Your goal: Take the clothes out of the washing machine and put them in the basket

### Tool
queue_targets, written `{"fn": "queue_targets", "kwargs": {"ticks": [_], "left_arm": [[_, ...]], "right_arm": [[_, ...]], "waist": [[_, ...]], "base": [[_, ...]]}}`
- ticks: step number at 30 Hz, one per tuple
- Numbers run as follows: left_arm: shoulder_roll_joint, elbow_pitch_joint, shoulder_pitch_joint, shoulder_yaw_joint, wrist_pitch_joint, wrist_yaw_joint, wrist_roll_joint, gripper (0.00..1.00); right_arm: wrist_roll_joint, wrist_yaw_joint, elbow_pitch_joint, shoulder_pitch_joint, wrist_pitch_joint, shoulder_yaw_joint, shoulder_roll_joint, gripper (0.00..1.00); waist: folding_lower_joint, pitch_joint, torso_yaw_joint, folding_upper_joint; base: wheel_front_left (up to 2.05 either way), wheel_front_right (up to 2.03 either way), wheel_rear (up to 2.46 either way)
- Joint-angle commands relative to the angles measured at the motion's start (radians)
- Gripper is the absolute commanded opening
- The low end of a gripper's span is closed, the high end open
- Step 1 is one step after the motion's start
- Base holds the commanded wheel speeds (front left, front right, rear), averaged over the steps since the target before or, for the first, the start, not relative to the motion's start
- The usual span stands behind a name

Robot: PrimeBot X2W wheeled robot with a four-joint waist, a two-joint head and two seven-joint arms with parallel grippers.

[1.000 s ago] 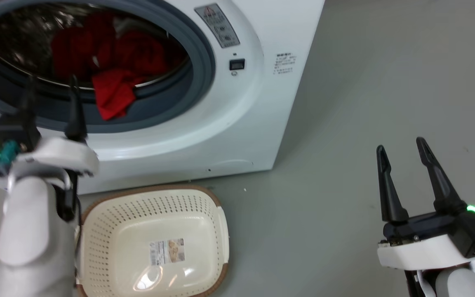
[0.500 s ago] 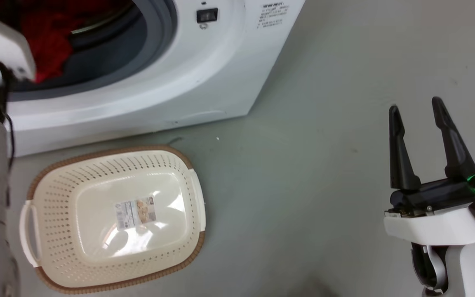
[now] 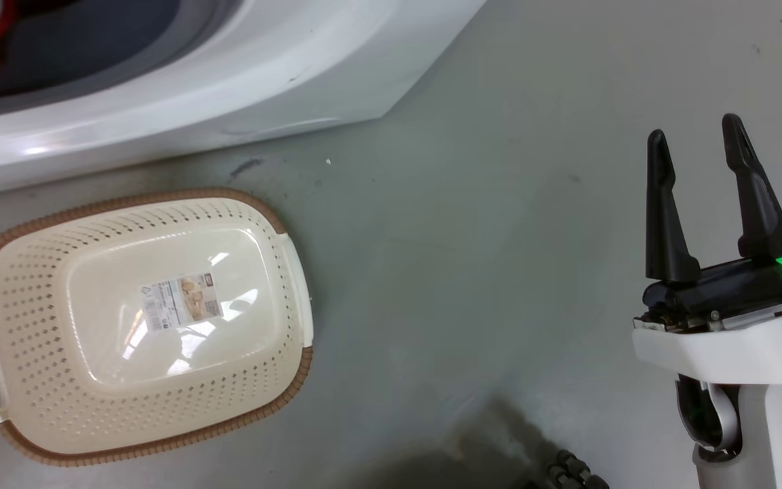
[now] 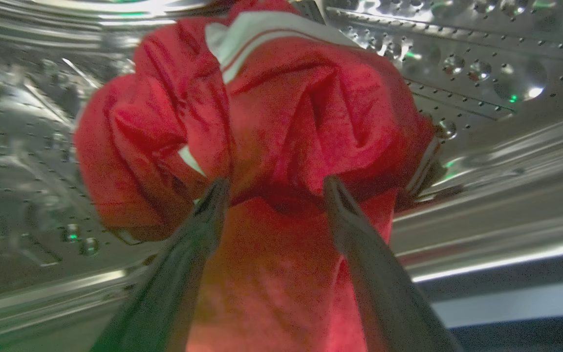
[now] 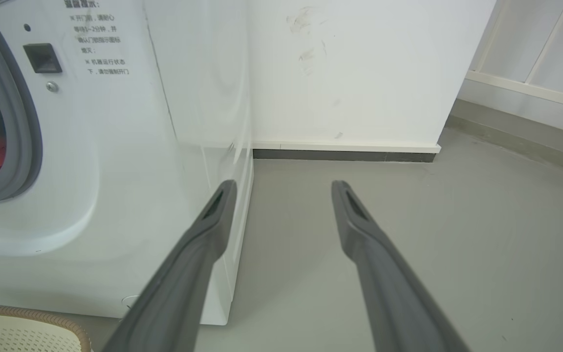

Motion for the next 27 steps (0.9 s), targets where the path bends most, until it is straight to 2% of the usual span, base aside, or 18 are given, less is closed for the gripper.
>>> {"fn": "queue_targets", "kwargs": {"ticks": [1, 7, 13, 19, 20, 21, 27], "left_arm": [[0.016, -0.003, -0.028, -0.023, 0.053, 0.0, -0.044, 1.0], [0.057, -0.022, -0.105, -0.092, 0.245, 0.0, -0.153, 1.0], [0.07, -0.022, -0.15, -0.127, 0.345, 0.0, -0.188, 1.0], [0.075, -0.025, -0.17, -0.158, 0.369, -0.001, -0.198, 1.0], [0.081, -0.028, -0.17, -0.171, 0.357, -0.001, -0.189, 0.29], [0.086, -0.03, -0.17, -0.17, 0.342, -0.001, -0.19, 0.0], [0.097, -0.038, -0.171, -0.181, 0.276, 0.0, -0.2, 0.0]], "right_arm": [[0.006, -0.001, -0.009, -0.023, -0.002, 0.008, 0.0, 1.0], [0.016, -0.001, -0.025, -0.041, -0.002, 0.028, 0.0, 1.0], [0.022, -0.001, -0.03, -0.044, -0.002, 0.035, 0.0, 1.0], [0.026, -0.001, -0.031, -0.058, -0.002, 0.038, 0.0, 1.0], [0.028, -0.001, -0.031, -0.055, -0.002, 0.036, 0.0, 1.0], [0.027, -0.001, -0.031, -0.055, -0.002, 0.035, 0.0, 1.0], [0.017, -0.001, -0.029, -0.054, -0.002, 0.034, 0.0, 1.0]], "waist": [[-0.0002, 0.04, -0.014, 0.0], [-0.0002, 0.105, -0.03, 0.0], [-0.0002, 0.143, -0.032, 0.0], [-0.0002, 0.159, -0.036, 0.0], [-0.0002, 0.158, -0.036, 0.0], [-0.0002, 0.156, -0.035, 0.0], [-0.0002, 0.138, -0.028, 0.0]], "base": [[0.0, 0.0, 0.0], [0.0, 0.0, 0.0], [0.0, 0.0, 0.0], [0.0, 0.0, 0.0], [0.0, 0.0, 0.0], [0.0, 0.0, 0.0], [0.0, 0.0, 0.0]]}}
